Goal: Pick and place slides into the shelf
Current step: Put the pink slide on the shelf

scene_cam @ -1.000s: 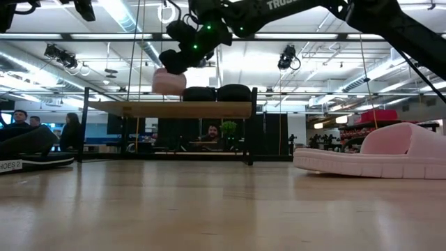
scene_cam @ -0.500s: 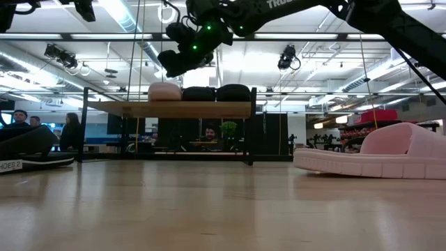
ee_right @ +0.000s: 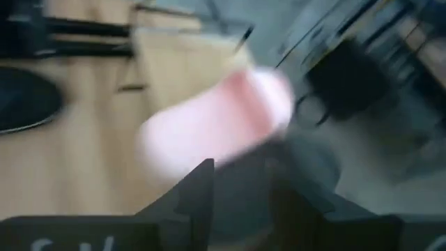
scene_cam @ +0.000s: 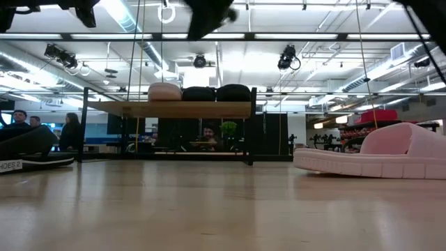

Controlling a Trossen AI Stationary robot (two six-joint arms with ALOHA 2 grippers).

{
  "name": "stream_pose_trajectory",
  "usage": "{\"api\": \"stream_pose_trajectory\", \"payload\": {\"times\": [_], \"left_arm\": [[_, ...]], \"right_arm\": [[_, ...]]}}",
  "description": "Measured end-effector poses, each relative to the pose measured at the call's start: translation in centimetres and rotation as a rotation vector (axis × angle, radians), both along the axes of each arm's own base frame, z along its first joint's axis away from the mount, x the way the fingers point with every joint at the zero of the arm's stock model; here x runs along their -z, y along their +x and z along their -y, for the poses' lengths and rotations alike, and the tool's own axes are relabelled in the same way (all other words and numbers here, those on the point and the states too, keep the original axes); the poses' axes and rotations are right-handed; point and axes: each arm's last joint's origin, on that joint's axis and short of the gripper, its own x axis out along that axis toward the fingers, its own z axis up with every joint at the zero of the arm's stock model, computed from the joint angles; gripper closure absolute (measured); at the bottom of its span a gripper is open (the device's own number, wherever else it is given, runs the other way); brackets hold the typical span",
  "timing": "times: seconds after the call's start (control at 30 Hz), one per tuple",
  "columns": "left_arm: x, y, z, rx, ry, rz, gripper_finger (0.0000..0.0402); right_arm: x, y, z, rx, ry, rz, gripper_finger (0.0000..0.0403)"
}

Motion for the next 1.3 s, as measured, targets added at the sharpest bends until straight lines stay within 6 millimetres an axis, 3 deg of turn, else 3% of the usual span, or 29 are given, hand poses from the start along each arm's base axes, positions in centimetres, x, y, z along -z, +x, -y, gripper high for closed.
{"api": "stream_pose_trajectory", "payload": {"times": [0.2,0.3,0.43,0.6,0.73,0.9,1.1,1.3], "left_arm": [[0.5,0.2,0.3,0.074,0.0,-0.039,0.0384],[0.2,0.5,0.8,0.184,0.046,-0.031,0.039],[-1.4,1.9,1.7,0.227,0.081,-0.078,0.0393],[-4.0,5.4,2.7,0.182,0.156,-0.201,0.0384],[-6.0,8.8,2.7,0.117,0.226,-0.328,0.0383],[-8.2,13.1,2.1,0.041,0.28,-0.564,0.0388],[-7.6,19.1,1.4,0.003,0.454,-0.773,0.0365],[-3.8,24.5,0.6,0.159,0.464,-0.886,0.0319]], "right_arm": [[-3.5,-7.9,-8.1,0.1,0.422,-0.047,0.0289],[-3.6,-10.8,-12.9,0.142,0.45,-0.067,0.0291],[-1.8,-13.6,-18.7,0.234,0.44,0.04,0.0295],[4.3,-16.1,-24.0,0.344,0.437,0.109,0.0304],[9.8,-18.0,-25.8,0.493,0.513,0.152,0.0315],[13.9,-20.9,-26.4,0.715,0.601,0.109,0.033],[14.9,-23.0,-26.3,0.952,0.627,0.006,0.0357],[14.9,-24.1,-25.9,1.117,0.575,-0.127,0.0397]]}}
